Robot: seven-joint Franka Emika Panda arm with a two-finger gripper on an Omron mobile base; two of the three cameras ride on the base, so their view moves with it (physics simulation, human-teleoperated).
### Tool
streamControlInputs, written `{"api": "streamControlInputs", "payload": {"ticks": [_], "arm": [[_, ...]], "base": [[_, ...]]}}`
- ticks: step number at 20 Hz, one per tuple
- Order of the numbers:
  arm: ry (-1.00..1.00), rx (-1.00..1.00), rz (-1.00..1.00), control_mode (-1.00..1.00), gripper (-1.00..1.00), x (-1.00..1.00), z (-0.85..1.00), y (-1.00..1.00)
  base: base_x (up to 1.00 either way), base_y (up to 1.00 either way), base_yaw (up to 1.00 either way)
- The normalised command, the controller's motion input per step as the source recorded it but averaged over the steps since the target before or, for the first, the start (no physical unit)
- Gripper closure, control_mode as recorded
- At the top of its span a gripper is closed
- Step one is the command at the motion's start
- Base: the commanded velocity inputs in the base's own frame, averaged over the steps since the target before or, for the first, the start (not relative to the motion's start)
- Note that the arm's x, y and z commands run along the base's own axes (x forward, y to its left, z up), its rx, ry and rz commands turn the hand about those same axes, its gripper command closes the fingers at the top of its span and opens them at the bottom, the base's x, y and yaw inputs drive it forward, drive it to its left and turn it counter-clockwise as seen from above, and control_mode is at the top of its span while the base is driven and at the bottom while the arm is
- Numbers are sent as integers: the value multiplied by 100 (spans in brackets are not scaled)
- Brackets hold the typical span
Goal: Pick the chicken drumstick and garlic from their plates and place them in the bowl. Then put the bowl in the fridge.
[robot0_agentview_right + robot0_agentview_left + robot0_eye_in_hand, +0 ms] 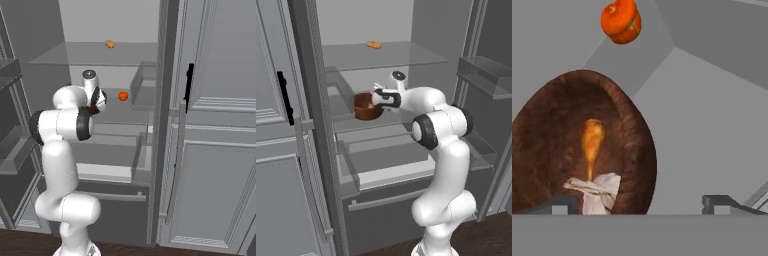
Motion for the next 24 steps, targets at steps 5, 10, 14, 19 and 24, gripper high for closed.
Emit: {"api": "streamControlInputs", "payload": {"ticks": [5,10,14,19,24], "arm": [[0,-1,5,-100,-100,-100,22,0],[1,-10,11,-100,-100,-100,36,0],[7,-13,7,-100,-100,-100,46,0],[17,-11,1,-100,-100,-100,25,0],[1,-15,6,-100,-100,-100,0,0]], "base": [[0,0,0],[0,0,0],[0,0,0],[0,0,0],[0,0,0]]}}
